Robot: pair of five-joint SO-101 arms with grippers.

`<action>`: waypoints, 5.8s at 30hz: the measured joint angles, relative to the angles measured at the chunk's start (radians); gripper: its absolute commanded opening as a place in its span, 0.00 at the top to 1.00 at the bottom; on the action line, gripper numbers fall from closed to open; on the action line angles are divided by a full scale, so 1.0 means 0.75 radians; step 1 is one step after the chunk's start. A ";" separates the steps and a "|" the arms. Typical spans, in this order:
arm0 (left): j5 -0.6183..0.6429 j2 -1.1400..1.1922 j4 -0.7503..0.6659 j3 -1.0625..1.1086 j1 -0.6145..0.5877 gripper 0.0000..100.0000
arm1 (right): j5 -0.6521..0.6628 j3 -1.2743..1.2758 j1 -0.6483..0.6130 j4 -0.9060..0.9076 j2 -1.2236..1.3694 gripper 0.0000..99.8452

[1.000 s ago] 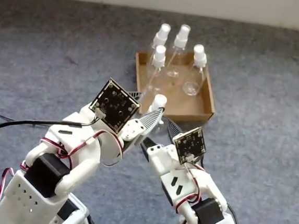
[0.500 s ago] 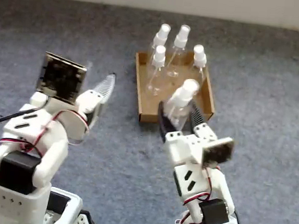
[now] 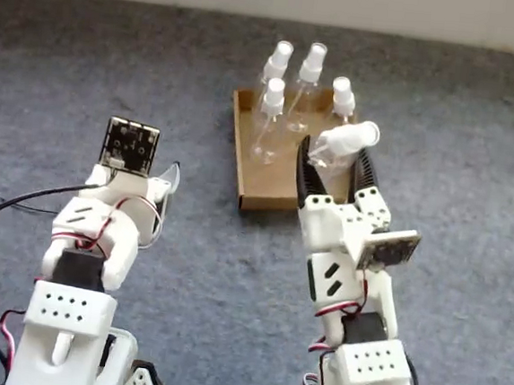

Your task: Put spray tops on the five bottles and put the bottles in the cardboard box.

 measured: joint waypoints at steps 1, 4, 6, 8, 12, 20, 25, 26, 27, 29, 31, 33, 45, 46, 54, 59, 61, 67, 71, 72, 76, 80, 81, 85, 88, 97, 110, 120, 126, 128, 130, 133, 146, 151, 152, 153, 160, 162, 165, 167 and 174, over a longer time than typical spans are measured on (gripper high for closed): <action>0.000 0.000 -0.059 0.057 0.000 0.83 | 0.000 0.000 0.014 -0.084 0.086 1.00; 0.000 0.000 -0.211 0.158 0.000 0.83 | 0.041 0.000 0.051 -0.291 0.309 1.00; 0.000 0.000 -0.254 0.166 0.000 0.83 | 0.053 0.000 0.059 -0.387 0.432 1.00; 0.000 0.000 -0.270 0.170 0.000 0.83 | 0.053 0.000 0.055 -0.456 0.546 1.00; 0.000 0.000 -0.284 0.172 0.000 0.83 | 0.031 -0.080 0.055 -0.507 0.769 1.00; 0.000 0.000 -0.284 0.172 0.000 0.83 | 0.020 -0.323 0.057 -0.520 1.170 1.00; 0.000 0.000 -0.284 0.172 0.000 0.83 | 0.020 -0.358 0.057 -0.659 1.334 1.00; 0.000 0.000 -0.284 0.172 0.000 0.83 | 0.020 -0.358 0.057 -0.689 1.369 1.00; 0.000 0.000 -0.284 0.174 0.000 0.83 | 0.020 -0.358 0.057 -0.718 1.405 1.00; 0.000 0.000 -0.284 0.178 0.000 0.83 | 0.020 -0.358 0.057 -0.781 1.487 1.00; 0.000 0.000 -0.284 0.178 0.000 0.83 | 0.020 -0.358 0.057 -0.855 1.565 1.00; 0.000 0.000 -0.284 0.178 0.000 0.83 | 0.020 -0.368 0.057 -0.906 1.631 1.00; 0.000 0.000 -0.288 0.178 0.000 0.83 | 0.020 -0.450 0.057 -0.939 1.819 0.99; 0.000 0.000 -0.288 0.178 0.000 0.83 | 0.020 -0.450 0.057 -0.939 1.819 0.98; 0.000 0.000 -0.288 0.178 0.000 0.83 | 0.020 -0.450 0.057 -0.939 1.819 0.81; 0.000 0.000 -0.288 0.178 0.000 0.83 | 0.018 -0.450 0.057 -0.939 1.819 0.80; 0.000 0.000 -0.288 0.178 0.000 0.83 | 0.018 -0.450 0.057 -0.939 1.819 0.80; 0.000 0.000 -0.288 0.178 0.000 0.83 | 0.018 -0.450 0.055 -0.939 1.819 0.80; 0.000 0.000 -0.288 0.178 0.000 0.83 | 0.074 -0.450 0.053 -0.939 1.819 0.80; 0.000 0.000 -0.288 0.178 0.000 0.83 | 0.110 -0.450 0.053 -0.939 1.819 0.80; 0.000 0.000 -0.288 0.178 0.000 0.83 | 0.172 -0.450 0.051 -0.939 1.819 0.80; 0.000 0.000 -0.288 0.178 0.000 0.83 | 0.180 -0.450 0.051 -0.939 1.819 0.80; 0.000 0.000 -0.288 0.178 0.000 0.83 | 0.180 -0.450 0.051 -0.939 1.819 0.80; 0.000 0.000 -0.288 0.178 0.000 0.83 | 0.184 -0.450 0.051 -0.939 1.819 0.80; 0.000 0.000 -0.288 0.178 0.000 0.83 | 0.188 -0.450 0.051 -0.939 1.819 0.80; 0.000 0.000 -0.288 0.178 0.000 0.83 | 0.190 -0.450 0.053 -0.835 1.716 0.79; 0.000 0.000 -0.288 0.178 0.000 0.83 | 0.190 -0.450 0.053 -0.524 1.483 0.67; 0.000 0.000 -0.288 0.178 0.000 0.83 | 0.190 -0.450 0.053 -0.497 1.450 0.67; 0.000 0.000 -0.288 0.178 0.000 0.83 | 0.190 -0.542 0.053 -0.190 1.242 0.67; 0.000 0.000 -0.288 0.178 0.000 0.83 | 0.190 -0.581 0.053 -0.080 1.174 0.67; 0.000 0.000 -0.288 0.178 0.000 0.83 | 0.190 -0.624 0.053 0.018 1.117 0.67; 0.000 0.000 -0.288 0.178 0.000 0.83 | 0.190 -0.675 0.053 0.131 1.064 0.67; 0.000 0.000 -0.288 0.178 0.000 0.83 | 0.190 -0.937 0.053 0.471 0.996 0.67; 0.000 0.000 -0.288 0.178 0.000 0.83 | 0.190 -0.994 0.053 0.669 0.849 0.69; 0.000 0.000 -0.288 0.178 0.000 0.83 | 0.190 -0.994 0.053 0.718 0.806 0.72; 0.000 0.000 -0.288 0.178 0.000 0.83 | 0.190 -0.994 0.053 0.771 0.759 0.76; 0.000 0.000 -0.288 0.178 0.000 0.83 | 0.190 -0.810 0.053 1.023 0.356 0.98; 0.000 0.000 -0.288 0.178 0.000 0.83 | 0.190 -0.696 0.053 1.054 0.219 1.00; 0.000 0.000 -0.288 0.178 0.000 0.83 | 0.190 -0.483 0.053 1.068 -0.014 1.00; 0.000 0.000 -0.288 0.178 0.000 0.83 | 0.209 -0.338 0.076 1.088 -0.176 1.00; 0.000 -0.002 -0.288 0.231 -0.098 0.83 | 0.344 0.096 0.205 1.197 -0.765 1.00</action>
